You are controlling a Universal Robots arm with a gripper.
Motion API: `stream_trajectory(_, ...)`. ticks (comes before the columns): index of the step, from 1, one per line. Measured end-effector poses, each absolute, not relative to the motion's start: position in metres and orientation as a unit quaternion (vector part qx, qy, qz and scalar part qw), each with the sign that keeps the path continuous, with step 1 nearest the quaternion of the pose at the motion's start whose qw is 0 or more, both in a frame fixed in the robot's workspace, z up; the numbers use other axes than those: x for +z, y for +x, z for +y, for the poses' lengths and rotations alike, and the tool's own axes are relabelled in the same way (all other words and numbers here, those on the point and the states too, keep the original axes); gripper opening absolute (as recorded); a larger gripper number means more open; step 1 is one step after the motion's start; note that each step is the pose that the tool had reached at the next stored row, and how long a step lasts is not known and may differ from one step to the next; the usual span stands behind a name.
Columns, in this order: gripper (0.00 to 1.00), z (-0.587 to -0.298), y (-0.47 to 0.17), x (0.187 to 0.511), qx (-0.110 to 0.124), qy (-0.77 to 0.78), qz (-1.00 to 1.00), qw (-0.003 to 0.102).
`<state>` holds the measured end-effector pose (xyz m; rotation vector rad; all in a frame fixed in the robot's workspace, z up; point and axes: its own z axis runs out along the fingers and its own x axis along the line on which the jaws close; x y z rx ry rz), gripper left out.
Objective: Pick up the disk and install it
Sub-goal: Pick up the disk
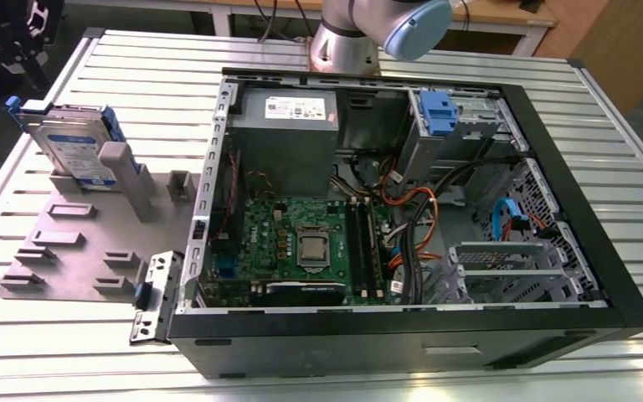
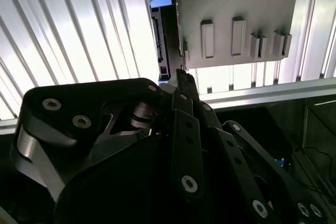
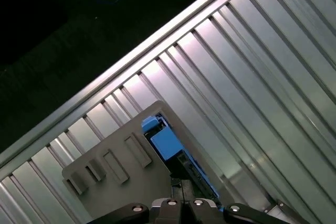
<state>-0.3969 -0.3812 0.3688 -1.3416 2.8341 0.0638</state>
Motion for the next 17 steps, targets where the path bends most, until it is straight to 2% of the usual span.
stream_trajectory(17, 0.11, -0.3812, -0.397, 0.3678, 0.02, -0.482, 0.876, 0.001)
